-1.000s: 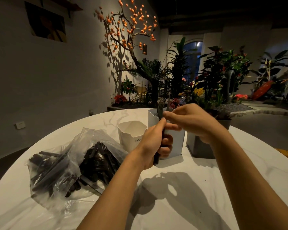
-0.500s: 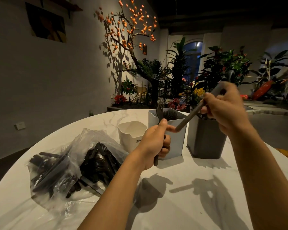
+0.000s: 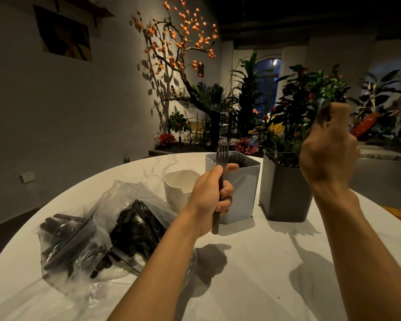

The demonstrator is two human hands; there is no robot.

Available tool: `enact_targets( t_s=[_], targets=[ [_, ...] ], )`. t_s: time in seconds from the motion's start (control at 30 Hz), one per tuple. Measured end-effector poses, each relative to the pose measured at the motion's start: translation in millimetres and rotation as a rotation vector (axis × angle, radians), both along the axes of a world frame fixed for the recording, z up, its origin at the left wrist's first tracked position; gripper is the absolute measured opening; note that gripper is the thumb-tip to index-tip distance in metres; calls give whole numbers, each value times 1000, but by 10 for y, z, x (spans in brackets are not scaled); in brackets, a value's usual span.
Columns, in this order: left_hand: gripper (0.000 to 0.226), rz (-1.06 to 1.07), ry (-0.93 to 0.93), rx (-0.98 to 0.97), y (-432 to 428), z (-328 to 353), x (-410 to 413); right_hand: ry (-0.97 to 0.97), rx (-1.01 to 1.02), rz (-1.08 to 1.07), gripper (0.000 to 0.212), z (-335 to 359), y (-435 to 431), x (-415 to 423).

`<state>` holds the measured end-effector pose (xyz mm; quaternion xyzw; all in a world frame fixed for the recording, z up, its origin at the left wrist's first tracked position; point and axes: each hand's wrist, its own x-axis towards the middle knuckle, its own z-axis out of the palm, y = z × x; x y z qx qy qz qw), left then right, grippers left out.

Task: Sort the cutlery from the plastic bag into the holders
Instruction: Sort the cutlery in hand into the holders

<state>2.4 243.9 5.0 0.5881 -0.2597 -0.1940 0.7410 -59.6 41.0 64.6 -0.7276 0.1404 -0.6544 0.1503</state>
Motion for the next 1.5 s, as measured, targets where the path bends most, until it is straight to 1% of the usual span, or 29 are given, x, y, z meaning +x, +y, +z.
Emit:
enact_targets(
  t_s=[0.13, 0.2, 0.3, 0.37, 0.43, 0.53, 0.63, 0.73, 0.8, 0.87, 0.93, 1.07, 1.13, 1.2, 1.3, 1.4, 1.5],
  targets=[
    [30, 29, -29, -14, 7, 15, -6, 340, 78, -217, 23, -190, -73, 74],
    [30, 47, -46, -16, 8, 21, -17, 475, 121, -282, 27, -264, -86, 82],
    [36, 62, -32, -21, 7, 21, -4, 603, 190, -296, 25, -320, -78, 71],
    [35, 51, -16, 1, 9, 19, -1, 671, 218, -305, 25, -325, -72, 54],
    [32, 53, -6, 28, 11, 25, -12, 700, 239, -296, 25, -301, -63, 42],
    [23, 91, -1, 36, 9, 47, -22, 646, 229, -266, 27, -251, -25, 44],
    [14, 125, 10, -6, 25, 97, 5, 484, 163, -201, 30, -159, 9, 46],
    [14, 172, -23, -84, 71, 218, 15, 296, 161, 0, 24, 10, 47, 46],
    [13, 233, -18, -206, 121, 330, 12, 218, 151, 152, 18, 110, 103, 45],
    [12, 288, -3, -369, 182, 444, -4, 199, 128, 251, 15, 189, 189, 24],
    [8, 376, -12, -482, 238, 539, -14, 210, 108, 311, 13, 238, 259, -6],
    [12, 591, -98, -576, 278, 741, 42, 238, 112, 350, 13, 246, 309, -37],
    [14, 667, -179, -554, 244, 793, 101, 269, 121, 352, 13, 237, 310, -25],
    [15, 672, -282, -479, 167, 744, 141, 315, 124, 346, 14, 214, 325, -1],
    [21, 607, -440, -248, 16, 529, 212, 417, 102, 353, 14, 139, 354, 44],
    [16, 591, -543, 25, -88, 347, 279, 550, 38, 340, 13, 77, 404, 70],
    [10, 636, -676, 192, -148, 286, 297, 627, 11, 345, 7, 52, 438, 86]
  ],
)
